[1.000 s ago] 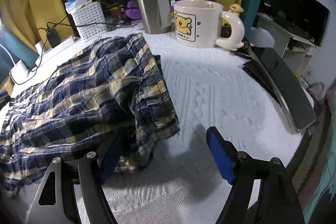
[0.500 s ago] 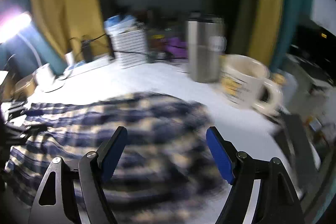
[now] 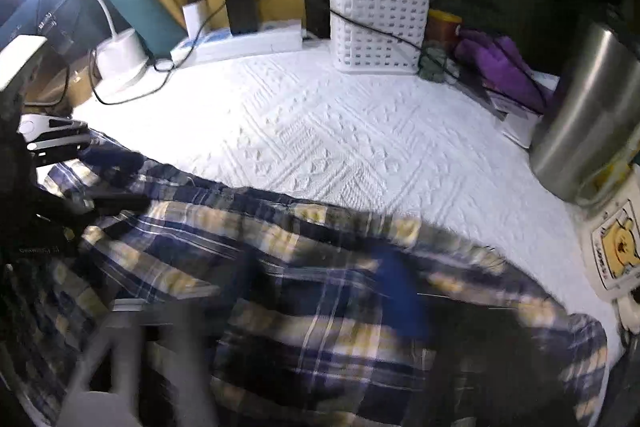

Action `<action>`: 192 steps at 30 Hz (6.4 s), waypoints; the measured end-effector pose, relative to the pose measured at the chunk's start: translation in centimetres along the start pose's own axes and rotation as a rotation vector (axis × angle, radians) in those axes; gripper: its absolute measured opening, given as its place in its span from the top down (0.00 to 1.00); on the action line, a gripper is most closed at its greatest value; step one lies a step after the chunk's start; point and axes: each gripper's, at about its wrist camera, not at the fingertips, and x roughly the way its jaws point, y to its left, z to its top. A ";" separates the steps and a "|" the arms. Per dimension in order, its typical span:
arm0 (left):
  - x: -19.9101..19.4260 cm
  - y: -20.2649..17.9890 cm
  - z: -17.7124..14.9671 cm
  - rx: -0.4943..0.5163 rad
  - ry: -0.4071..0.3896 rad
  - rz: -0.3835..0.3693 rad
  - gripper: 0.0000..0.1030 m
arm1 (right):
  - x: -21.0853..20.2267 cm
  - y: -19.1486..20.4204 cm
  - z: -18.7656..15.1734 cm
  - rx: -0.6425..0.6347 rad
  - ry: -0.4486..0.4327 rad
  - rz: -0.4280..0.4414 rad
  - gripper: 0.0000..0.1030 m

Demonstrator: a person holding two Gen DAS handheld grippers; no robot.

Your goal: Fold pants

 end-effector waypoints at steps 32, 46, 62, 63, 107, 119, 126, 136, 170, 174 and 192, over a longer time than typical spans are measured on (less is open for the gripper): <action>-5.4 6.0 -9.2 -0.306 -0.022 0.194 0.51 | -6.1 0.7 -7.3 0.171 -0.044 -0.076 0.10; -8.8 5.1 -7.8 -0.274 -0.112 0.200 0.51 | -10.7 -0.8 -10.9 0.240 -0.053 -0.129 0.10; -8.8 -7.3 -12.0 -0.270 -0.047 0.034 0.50 | -14.0 -4.8 -18.1 0.433 -0.076 -0.030 0.00; -8.9 -7.5 -12.2 -0.278 -0.041 0.037 0.50 | -14.0 -4.9 -18.1 0.434 -0.082 -0.024 0.00; -8.3 -1.9 -14.4 -0.490 -0.040 0.163 0.28 | -7.9 -10.0 -10.0 0.576 -0.180 0.193 0.10; -9.4 -1.5 -15.2 -0.516 -0.046 0.154 0.28 | -8.0 -10.2 -10.7 0.607 -0.199 0.243 0.82; -10.2 -1.9 -13.9 -0.475 -0.085 0.138 0.28 | -10.1 -8.8 -10.1 0.557 -0.223 0.202 0.83; -10.6 -2.1 -13.5 -0.442 -0.123 0.094 0.28 | -13.0 -5.6 -8.5 0.454 -0.259 0.144 0.83; -15.9 3.7 -18.8 -0.511 -0.264 0.133 0.28 | -11.7 11.0 -1.3 0.090 -0.187 0.221 0.85; -15.9 4.2 -19.9 -0.541 -0.261 0.135 0.28 | -10.0 13.1 -1.1 0.064 -0.153 0.236 0.85; -16.6 5.2 -23.9 -0.606 -0.250 0.157 0.28 | -3.8 22.1 -1.9 -0.036 -0.001 0.282 0.85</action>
